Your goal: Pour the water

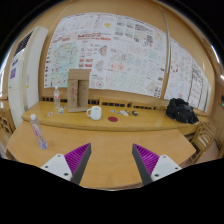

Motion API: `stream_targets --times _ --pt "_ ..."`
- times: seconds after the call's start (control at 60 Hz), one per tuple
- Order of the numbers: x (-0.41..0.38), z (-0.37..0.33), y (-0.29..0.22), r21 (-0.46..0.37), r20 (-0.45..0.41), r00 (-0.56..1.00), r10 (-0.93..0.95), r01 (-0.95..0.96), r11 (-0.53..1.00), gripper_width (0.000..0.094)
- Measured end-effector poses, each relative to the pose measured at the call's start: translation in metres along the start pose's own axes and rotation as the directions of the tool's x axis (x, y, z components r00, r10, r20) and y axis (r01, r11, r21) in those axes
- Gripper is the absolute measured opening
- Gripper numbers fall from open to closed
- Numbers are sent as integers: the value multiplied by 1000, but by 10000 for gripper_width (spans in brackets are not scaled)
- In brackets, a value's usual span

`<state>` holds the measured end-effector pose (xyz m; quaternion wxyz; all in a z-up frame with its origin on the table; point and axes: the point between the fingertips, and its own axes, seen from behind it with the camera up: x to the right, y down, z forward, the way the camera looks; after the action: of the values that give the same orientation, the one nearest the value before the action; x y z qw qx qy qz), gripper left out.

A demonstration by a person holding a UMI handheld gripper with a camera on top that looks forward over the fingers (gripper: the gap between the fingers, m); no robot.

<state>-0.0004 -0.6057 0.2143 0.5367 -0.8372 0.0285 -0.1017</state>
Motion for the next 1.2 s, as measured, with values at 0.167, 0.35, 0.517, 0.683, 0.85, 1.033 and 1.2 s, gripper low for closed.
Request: stream_targets --times 0.167,0.35,0.517,0.683,0.85,1.033,1.2 --pt "-29 -2 42 -47 3 1000 -28 28 998 847" --pt "-112 -4 114 -116 41 999 -27 31 993 851" --pt "-233 9 152 -163 107 994 29 -11 987 854" --pt "-358 64 127 -102 200 979 51 -31 994 854" --pt "-423 137 69 10 224 974 46 -49 999 857" --pt "-441 197 38 85 198 980 37 -55 995 691" --pt "-446 203 33 126 228 973 28 -58 990 450"
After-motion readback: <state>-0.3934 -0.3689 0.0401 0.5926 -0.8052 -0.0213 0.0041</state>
